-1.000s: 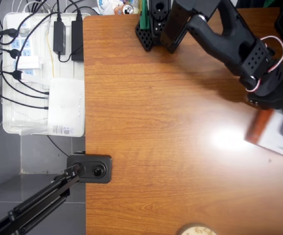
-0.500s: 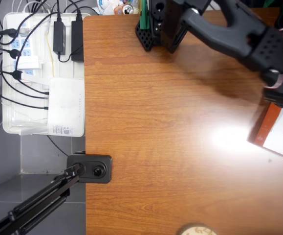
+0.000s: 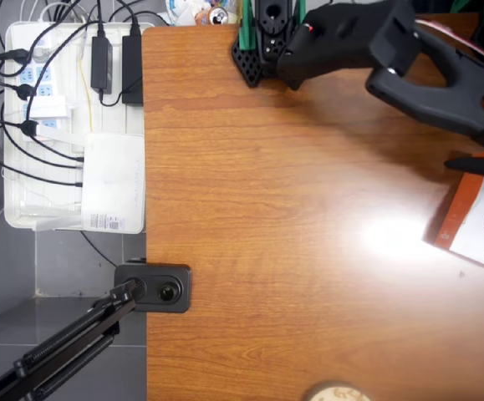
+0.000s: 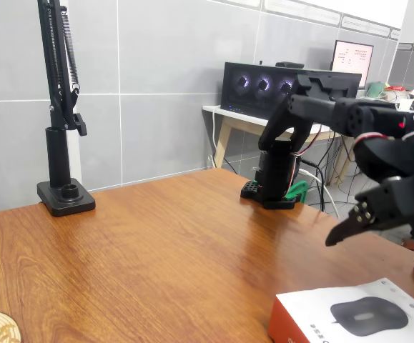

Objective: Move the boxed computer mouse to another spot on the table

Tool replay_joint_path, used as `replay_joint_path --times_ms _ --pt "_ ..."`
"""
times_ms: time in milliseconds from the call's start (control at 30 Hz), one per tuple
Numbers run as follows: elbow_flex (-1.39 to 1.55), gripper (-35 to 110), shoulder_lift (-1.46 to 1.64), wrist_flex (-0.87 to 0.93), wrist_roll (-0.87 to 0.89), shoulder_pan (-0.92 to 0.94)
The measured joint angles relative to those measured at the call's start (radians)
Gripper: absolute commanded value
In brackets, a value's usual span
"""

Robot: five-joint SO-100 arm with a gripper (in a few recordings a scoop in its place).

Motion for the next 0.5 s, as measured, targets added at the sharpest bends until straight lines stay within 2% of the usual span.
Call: replay_joint_path --times_ms 333,433,500 --pt "-0.430 104 -0.316 0.190 -0.002 -0.012" --pt "-0.695 106 -0.488 0.325 -0.002 -0.009" --pt "-0.976 99 -0.670 0.448 -0.005 -0.002"
